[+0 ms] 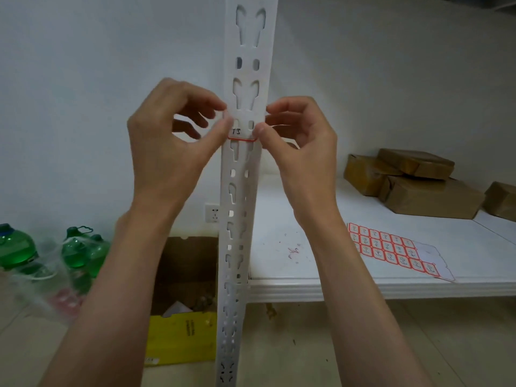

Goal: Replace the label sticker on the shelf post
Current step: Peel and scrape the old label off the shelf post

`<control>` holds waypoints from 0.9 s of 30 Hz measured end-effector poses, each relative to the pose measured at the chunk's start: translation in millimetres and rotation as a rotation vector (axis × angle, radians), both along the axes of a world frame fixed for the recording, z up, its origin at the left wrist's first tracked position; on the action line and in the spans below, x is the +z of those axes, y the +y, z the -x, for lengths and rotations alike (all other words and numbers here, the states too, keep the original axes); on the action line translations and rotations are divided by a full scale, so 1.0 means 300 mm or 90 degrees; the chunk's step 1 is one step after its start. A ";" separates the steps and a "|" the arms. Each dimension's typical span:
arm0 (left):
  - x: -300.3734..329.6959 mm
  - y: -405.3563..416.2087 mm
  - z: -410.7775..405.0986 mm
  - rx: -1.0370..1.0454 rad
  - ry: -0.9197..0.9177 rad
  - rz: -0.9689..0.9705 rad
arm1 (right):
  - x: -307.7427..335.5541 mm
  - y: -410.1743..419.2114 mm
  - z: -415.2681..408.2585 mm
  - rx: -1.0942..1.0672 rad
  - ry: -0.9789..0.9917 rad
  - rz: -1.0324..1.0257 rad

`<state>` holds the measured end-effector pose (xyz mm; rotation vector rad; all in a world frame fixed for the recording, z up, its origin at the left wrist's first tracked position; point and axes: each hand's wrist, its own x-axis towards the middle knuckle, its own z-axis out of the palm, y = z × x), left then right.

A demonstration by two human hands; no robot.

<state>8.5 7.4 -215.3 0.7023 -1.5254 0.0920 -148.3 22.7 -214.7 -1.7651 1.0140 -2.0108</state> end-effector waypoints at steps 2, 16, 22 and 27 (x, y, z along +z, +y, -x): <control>0.000 -0.007 -0.017 -0.004 -0.095 -0.014 | -0.002 -0.001 -0.007 -0.016 0.013 0.012; 0.001 -0.005 -0.017 0.018 -0.145 0.019 | -0.015 -0.007 0.008 -0.006 0.028 0.018; 0.003 -0.008 0.043 0.004 -0.069 -0.034 | -0.019 -0.010 0.012 0.006 -0.008 0.006; 0.000 -0.003 0.088 0.011 0.031 -0.102 | -0.027 -0.018 0.012 0.011 -0.027 0.000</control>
